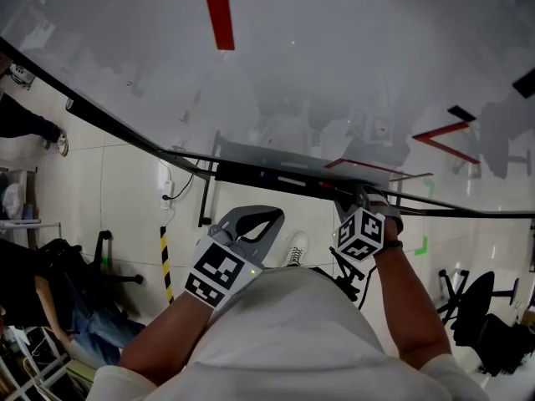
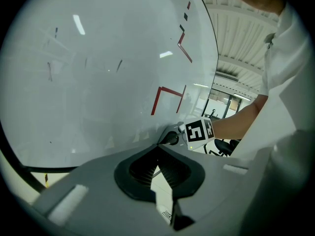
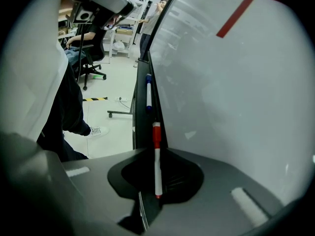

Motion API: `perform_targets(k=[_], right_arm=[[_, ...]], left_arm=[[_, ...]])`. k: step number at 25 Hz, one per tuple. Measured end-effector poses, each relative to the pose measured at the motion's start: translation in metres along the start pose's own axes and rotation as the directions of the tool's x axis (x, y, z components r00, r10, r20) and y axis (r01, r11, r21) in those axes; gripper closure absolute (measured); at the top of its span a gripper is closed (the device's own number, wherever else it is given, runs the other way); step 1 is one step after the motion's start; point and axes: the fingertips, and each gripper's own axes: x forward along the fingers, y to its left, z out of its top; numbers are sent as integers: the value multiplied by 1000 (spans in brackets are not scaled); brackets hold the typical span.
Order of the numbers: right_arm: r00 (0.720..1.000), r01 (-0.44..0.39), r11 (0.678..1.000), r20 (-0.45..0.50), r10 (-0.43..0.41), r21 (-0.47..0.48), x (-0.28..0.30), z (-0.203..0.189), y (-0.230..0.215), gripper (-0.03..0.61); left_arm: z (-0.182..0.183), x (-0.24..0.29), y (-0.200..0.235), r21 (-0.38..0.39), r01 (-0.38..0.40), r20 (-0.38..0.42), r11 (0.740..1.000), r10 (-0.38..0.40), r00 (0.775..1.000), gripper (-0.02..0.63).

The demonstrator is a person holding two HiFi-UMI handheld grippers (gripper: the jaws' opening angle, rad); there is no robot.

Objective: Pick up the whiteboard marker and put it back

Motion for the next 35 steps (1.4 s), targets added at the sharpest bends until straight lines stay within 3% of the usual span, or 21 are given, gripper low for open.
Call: perform_targets(k=[6,11,19,23,31,35], right_arm=[[1000,19,998,-15,-20,-64,0,0,2,540],[999,33,998,-10,-34,-59,-6,0,1,540],[997,62,998,37,-62,11,-26,8,-2,540],[993,55,988,93,-69,145,-40,13,-6,540],[967,-27,893,239,-90,449,-65,17,-10,540],[940,-101,811,323,-112,577,-78,21,-13,540]], left_arm=[[0,0,-2,5,6,-2,1000,-6,1000,598],[1,0,-3,6,8,-2,1000,-8,1000,598],[3,4,-5,18,9,-2,1000,-9,1000,598],[5,6,-5,-13,5,8,1000,-5,1000,598],[9,9,-11,-15,20,6,1000,-20,1000,598],[10,8,-12,-9,23,7,1000,-23,1000,598]])
